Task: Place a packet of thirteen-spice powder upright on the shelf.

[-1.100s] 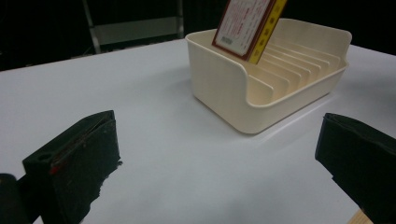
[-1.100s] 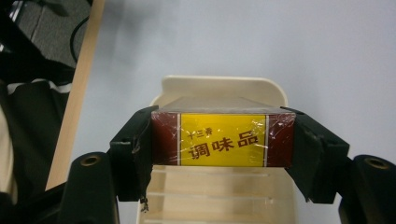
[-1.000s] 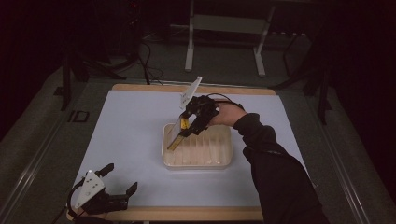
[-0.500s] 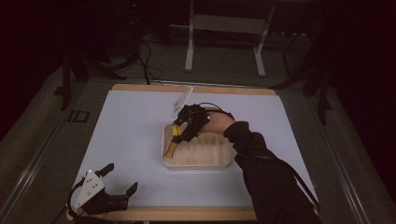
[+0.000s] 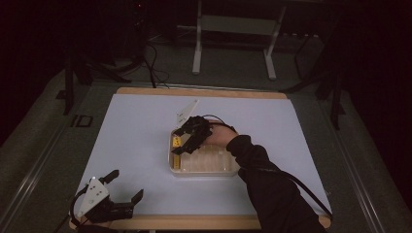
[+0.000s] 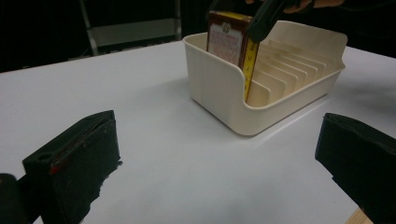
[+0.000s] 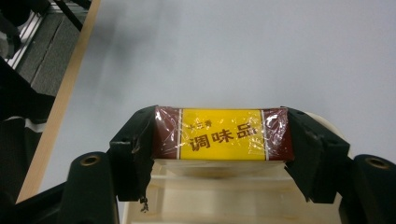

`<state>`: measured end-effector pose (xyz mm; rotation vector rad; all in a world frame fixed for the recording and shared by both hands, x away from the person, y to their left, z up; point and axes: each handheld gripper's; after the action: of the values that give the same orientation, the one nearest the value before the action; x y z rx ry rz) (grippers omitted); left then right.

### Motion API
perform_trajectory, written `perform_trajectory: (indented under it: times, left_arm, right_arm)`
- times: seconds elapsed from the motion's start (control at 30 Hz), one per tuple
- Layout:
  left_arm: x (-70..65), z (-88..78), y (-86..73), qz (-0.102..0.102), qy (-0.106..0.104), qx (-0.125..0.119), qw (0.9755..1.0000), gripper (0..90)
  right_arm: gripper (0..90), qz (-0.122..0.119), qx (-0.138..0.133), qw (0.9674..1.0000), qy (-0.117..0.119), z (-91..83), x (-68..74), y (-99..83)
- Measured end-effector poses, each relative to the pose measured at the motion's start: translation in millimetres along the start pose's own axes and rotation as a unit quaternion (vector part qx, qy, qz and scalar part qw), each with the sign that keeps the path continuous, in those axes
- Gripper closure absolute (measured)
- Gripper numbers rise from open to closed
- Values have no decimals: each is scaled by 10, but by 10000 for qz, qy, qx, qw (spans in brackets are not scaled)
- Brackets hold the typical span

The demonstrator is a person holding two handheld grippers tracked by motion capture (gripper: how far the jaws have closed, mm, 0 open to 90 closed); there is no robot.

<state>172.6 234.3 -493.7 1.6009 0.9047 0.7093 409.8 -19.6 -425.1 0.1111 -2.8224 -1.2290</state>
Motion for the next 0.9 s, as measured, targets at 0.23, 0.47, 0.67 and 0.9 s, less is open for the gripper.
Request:
perform_trajectory:
  times: [0.23,0.47,0.67,0.9]
  left_arm:
    - [-2,-4,1,1,2,-12,10000,0]
    - [0,-1,0,-2,-6,-9,10000,0]
    - [-1,5,1,7,-5,2,10000,0]
    - [0,7,0,2,-4,5,10000,0]
  right_arm:
    - [304,14,-205,9997,139,83,7,-35]
    - [300,105,-340,9992,177,109,-9,-100]
    - [262,46,-209,9997,108,74,-6,-82]
    - [190,84,-79,9999,118,42,5,-56]
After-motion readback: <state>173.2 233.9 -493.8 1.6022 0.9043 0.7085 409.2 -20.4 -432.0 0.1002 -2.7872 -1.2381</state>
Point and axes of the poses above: each handheld gripper's, and its own axes: z roughly forward along the jaws, y roughly out of its top, x roughly to its left, and after that the axes turned 6 degrees about -x, right-handed
